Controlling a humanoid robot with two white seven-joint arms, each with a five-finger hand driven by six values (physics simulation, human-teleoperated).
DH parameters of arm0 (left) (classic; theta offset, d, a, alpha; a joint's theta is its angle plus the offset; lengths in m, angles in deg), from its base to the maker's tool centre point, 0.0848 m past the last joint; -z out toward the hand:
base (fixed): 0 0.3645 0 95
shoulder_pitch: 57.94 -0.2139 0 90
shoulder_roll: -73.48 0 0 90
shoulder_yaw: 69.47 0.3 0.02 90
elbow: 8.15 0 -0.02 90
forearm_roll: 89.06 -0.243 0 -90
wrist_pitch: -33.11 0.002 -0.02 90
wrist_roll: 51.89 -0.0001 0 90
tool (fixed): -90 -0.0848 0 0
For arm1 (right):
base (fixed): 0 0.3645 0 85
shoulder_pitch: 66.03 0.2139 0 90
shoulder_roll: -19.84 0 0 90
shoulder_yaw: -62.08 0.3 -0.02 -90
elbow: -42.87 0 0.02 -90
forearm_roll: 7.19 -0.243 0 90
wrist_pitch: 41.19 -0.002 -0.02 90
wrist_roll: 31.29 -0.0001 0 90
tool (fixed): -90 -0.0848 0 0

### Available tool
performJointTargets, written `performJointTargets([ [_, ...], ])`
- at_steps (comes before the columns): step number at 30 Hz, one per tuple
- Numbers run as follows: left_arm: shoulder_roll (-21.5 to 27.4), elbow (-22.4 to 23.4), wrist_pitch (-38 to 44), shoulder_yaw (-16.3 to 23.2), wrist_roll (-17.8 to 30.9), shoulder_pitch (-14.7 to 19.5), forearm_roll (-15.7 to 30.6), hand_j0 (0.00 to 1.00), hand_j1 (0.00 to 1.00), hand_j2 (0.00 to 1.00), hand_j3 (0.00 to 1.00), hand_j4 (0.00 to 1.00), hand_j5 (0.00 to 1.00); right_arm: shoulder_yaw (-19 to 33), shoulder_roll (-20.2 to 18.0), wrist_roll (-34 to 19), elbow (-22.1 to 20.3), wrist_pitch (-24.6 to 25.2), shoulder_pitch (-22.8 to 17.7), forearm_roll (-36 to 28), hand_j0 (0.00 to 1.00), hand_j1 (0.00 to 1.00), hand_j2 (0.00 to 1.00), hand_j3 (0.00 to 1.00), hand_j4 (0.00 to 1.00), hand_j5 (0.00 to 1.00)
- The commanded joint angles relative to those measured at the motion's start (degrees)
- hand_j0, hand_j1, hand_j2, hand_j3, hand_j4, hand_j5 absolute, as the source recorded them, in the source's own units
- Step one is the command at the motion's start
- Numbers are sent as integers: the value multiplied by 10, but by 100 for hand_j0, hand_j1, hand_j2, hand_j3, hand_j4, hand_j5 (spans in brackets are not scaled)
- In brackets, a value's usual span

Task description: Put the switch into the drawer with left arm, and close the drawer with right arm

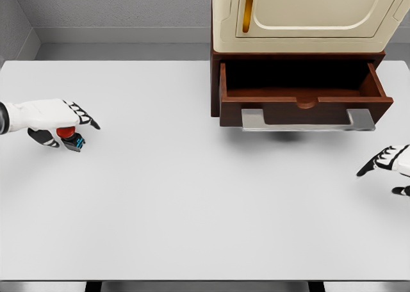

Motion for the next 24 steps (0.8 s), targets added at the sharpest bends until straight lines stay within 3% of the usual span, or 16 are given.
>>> performJointTargets([
  [1,9,-2,1,0,0,0,4,86,86,86,86,86,86,16,2,0,0,2,-1,-4,72,72,72,72,72,72],
  [3,29,-2,1,0,0,-1,5,86,86,86,86,86,86,16,-3,0,0,2,-10,-4,72,72,72,72,72,72],
  [10,28,-4,1,0,0,-3,6,86,86,86,86,86,86,22,1,0,0,2,-9,-3,72,72,72,72,72,72],
  [15,28,-14,1,1,0,-3,7,86,86,86,86,86,86,22,-5,0,0,2,-8,-3,61,61,61,61,61,61],
  [17,29,-13,1,1,0,-2,7,84,84,84,84,84,84,23,-6,0,0,2,-4,-3,52,52,52,52,52,52],
  [24,25,-34,1,1,0,-1,8,80,80,80,80,80,80,28,-3,0,0,2,9,-24,53,53,53,53,53,53],
])
